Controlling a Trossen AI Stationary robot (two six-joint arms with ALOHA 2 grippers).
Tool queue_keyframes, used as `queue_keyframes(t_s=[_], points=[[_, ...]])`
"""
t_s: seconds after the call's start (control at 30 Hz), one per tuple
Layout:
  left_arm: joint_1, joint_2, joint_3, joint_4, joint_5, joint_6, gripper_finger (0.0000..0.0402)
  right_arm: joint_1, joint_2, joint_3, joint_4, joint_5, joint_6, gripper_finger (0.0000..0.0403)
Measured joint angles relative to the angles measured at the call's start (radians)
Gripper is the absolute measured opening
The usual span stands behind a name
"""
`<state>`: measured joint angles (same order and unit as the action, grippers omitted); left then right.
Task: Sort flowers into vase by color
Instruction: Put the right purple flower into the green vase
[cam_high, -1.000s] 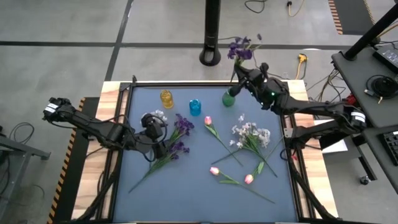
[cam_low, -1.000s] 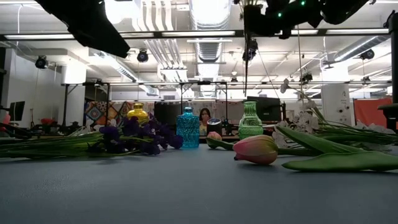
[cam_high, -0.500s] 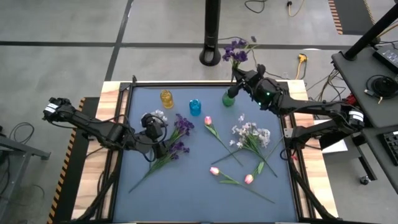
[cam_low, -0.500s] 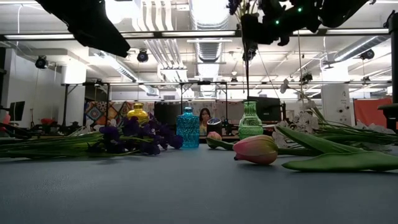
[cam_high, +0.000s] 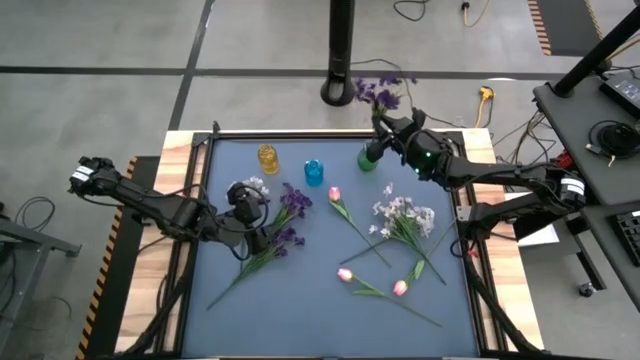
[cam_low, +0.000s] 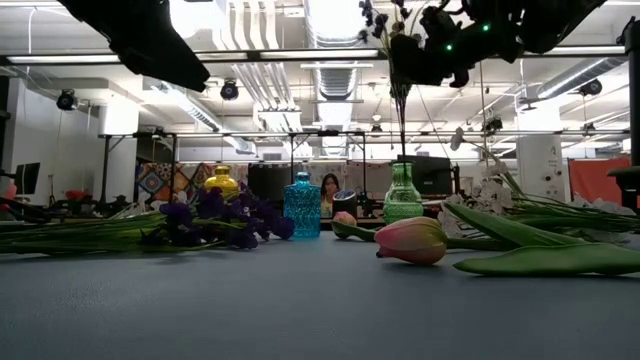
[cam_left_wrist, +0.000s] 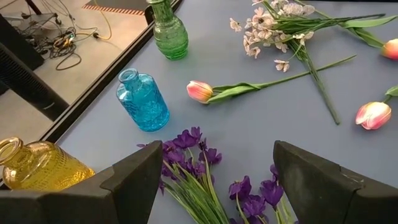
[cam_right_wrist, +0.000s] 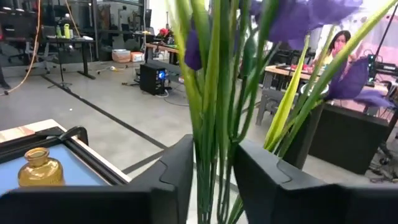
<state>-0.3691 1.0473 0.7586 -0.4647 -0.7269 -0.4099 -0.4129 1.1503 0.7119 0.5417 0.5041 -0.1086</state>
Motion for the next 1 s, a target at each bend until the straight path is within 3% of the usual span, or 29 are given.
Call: queue_keyframes(t_s=[0.17, 0.6, 0.87, 1.0], points=[[0.000, 0.000, 0.000, 0.001, 0.000, -0.011, 0.0288, 0.000, -0.004, -0.001, -0.062, 0.046, 0.016, 0.0148], [0.000, 0.000, 0.000, 0.001, 0.004, -0.040, 0.0288, 0.000, -0.054, 0.005, -0.294, 0.045, 0.155, 0.0267], [0.000, 0.000, 0.000, -0.009, 0.083, -0.099, 0.0288, 0.003, -0.166, 0.037, -0.572, -0.016, 0.252, 0.0321], [0.000, 0.000, 0.000, -0.059, 0.118, -0.230, 0.0288, 0.003, -0.228, 0.038, -0.676, -0.065, 0.305, 0.0334]])
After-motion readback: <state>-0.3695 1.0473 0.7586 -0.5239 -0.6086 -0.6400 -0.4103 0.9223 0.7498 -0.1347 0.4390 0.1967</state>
